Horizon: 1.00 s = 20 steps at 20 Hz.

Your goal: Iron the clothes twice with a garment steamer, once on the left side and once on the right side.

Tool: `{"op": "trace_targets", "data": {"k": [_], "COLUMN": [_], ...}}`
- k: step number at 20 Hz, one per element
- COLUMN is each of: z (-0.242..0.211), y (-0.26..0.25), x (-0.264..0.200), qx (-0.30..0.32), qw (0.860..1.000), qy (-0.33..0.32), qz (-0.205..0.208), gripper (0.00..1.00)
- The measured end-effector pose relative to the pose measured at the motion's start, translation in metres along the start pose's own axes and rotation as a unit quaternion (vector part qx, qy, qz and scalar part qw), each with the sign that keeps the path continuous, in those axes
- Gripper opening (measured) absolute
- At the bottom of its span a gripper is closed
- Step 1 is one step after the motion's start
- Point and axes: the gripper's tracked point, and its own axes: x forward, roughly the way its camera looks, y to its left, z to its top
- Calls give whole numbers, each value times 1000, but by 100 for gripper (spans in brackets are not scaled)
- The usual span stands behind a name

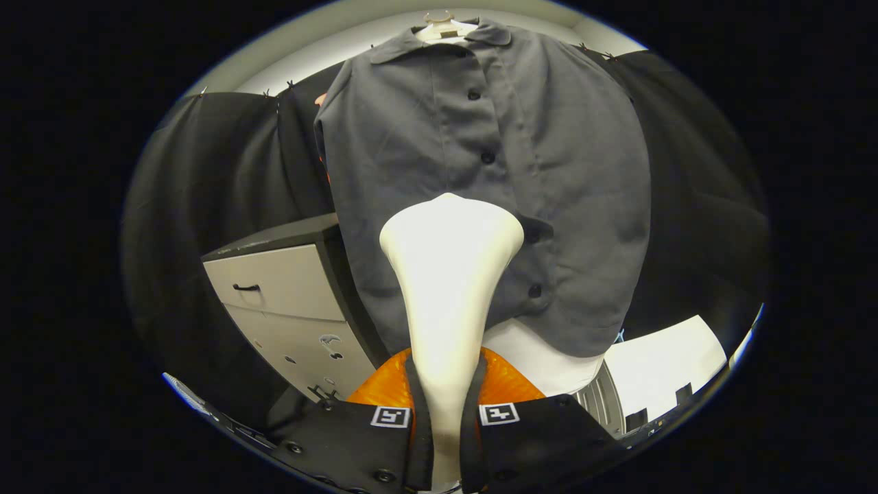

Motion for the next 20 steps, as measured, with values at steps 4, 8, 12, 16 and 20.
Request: {"op": "trace_targets", "data": {"k": [4,8,12,16,20], "z": [54,99,164,219,268], "y": [-10,-32,-50,-80,-110], "x": [-33,-42,-37,-25,-21], "qx": [-14,-24,-18,-12,-11], "qw": [999,998,995,991,986], "qy": [-31,-54,-95,-127,-155], "qz": [2,-14,-24,-45,-63], "gripper": [23,23,23,23,23]}}
